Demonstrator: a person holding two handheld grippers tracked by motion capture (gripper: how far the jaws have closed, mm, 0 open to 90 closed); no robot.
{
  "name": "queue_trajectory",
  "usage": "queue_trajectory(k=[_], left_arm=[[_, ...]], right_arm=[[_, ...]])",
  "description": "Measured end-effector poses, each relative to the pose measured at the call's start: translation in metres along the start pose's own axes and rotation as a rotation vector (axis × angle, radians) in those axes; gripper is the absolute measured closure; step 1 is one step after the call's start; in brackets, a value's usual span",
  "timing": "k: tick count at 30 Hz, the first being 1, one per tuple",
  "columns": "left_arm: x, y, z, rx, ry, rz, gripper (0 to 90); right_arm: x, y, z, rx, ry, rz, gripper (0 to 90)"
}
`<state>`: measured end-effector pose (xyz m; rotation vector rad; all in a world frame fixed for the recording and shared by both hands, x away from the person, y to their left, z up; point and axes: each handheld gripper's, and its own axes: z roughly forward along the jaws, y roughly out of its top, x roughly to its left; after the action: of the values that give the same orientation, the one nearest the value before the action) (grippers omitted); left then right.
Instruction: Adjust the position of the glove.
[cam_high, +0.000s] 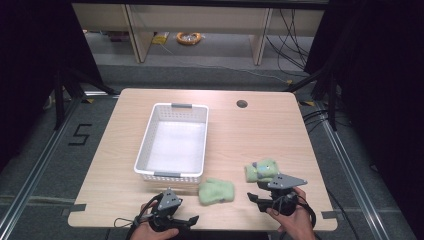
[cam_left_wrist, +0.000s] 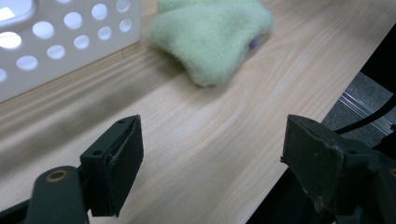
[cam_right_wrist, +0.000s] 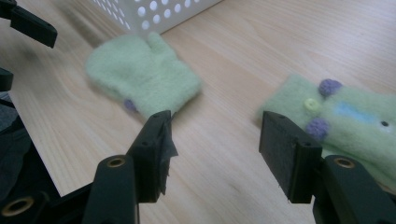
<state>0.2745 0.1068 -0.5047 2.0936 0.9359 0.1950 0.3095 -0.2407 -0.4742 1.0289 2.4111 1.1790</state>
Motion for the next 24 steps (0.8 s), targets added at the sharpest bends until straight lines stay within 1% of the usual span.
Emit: queue_trajectory(k=[1, 2, 3, 4, 5, 6, 7, 8, 9, 10, 11, 12, 13, 14, 15, 16, 17, 18, 19, 20, 21, 22, 23, 24], left_arm=[[0.000, 0.001, 0.000, 0.005, -0.006, 0.000, 19.9], [-0.003, 0.001, 0.003, -0.026, 0.006, -0.020, 19.9], [-0.003, 0.004, 0.004, -0.027, -0.003, -0.011, 20.0], [-0.003, 0.004, 0.004, -0.027, -0.003, -0.011, 20.0], [-0.003, 0.005, 0.004, -0.011, -0.014, -0.008, 20.1], [-0.003, 0.006, 0.005, -0.013, -0.008, 0.002, 20.1], [-0.004, 0.007, 0.007, -0.018, -0.009, -0.006, 20.2], [-0.004, 0.007, 0.008, -0.014, -0.004, -0.017, 20.4], [-0.004, 0.009, 0.008, -0.008, -0.009, -0.009, 20.7], [-0.004, 0.010, 0.010, -0.023, -0.004, -0.003, 21.3], [-0.004, 0.013, 0.012, -0.014, -0.006, 0.017, 22.4], [-0.004, 0.013, 0.012, -0.014, -0.006, 0.017, 23.2], [-0.006, 0.016, 0.016, -0.021, -0.006, -0.013, 24.3], [-0.006, 0.016, 0.016, -0.021, -0.006, -0.013, 25.7], [-0.004, 0.020, 0.018, -0.009, -0.002, 0.027, 26.9], [-0.004, 0.020, 0.018, -0.009, -0.002, 0.027, 27.2], [-0.005, 0.022, 0.021, -0.020, 0.002, -0.003, 28.1], [-0.005, 0.023, 0.022, -0.015, -0.002, -0.005, 28.1], [-0.004, 0.025, 0.024, -0.009, 0.006, 0.019, 30.2], [-0.005, 0.027, 0.027, -0.013, -0.001, 0.009, 31.1], [-0.006, 0.028, 0.031, -0.007, -0.003, -0.002, 33.5], [-0.006, 0.028, 0.031, -0.007, -0.003, -0.002, 35.5], [-0.006, 0.030, 0.035, -0.007, -0.002, 0.012, 36.1], [-0.006, 0.031, 0.036, 0.005, 0.004, 0.037, 38.5]], right_arm=[[0.000, 0.001, 0.001, 0.001, 0.001, -0.001, 45.3], [0.001, 0.002, 0.003, -0.001, 0.004, -0.004, 45.5], [0.002, 0.005, 0.006, 0.000, 0.014, -0.017, 46.0], [0.002, 0.005, 0.006, 0.000, 0.014, -0.017, 46.0], [0.004, 0.008, 0.009, 0.010, 0.020, 0.004, 47.2], [0.004, 0.008, 0.009, 0.010, 0.020, 0.004, 47.2], [0.003, 0.010, 0.011, 0.008, 0.029, -0.013, 47.8], [0.005, 0.012, 0.014, 0.014, 0.041, -0.002, 48.8], [0.004, 0.014, 0.016, 0.013, 0.046, -0.023, 49.9], [0.004, 0.016, 0.018, 0.014, 0.048, -0.032, 50.4], [0.004, 0.020, 0.022, 0.021, 0.051, -0.040, 53.0], [0.004, 0.020, 0.022, 0.021, 0.051, -0.040, 53.0], [0.005, 0.024, 0.027, 0.027, 0.058, -0.033, 54.1], [0.005, 0.024, 0.027, 0.027, 0.058, -0.033, 54.1], [0.004, 0.028, 0.035, 0.032, 0.064, -0.039, 56.0], [0.004, 0.028, 0.035, 0.032, 0.064, -0.039, 56.0], [0.004, 0.031, 0.040, 0.036, 0.070, -0.049, 57.3], [0.004, 0.031, 0.040, 0.036, 0.070, -0.049, 57.3], [0.004, 0.033, 0.042, 0.044, 0.075, -0.054, 58.1], [0.004, 0.034, 0.045, 0.050, 0.077, -0.054, 58.2], [0.004, 0.037, 0.050, 0.062, 0.084, -0.068, 59.3], [0.004, 0.037, 0.050, 0.062, 0.084, -0.068, 59.3], [0.004, 0.039, 0.055, 0.068, 0.083, -0.068, 60.1], [0.004, 0.040, 0.057, 0.069, 0.091, -0.077, 60.8]])
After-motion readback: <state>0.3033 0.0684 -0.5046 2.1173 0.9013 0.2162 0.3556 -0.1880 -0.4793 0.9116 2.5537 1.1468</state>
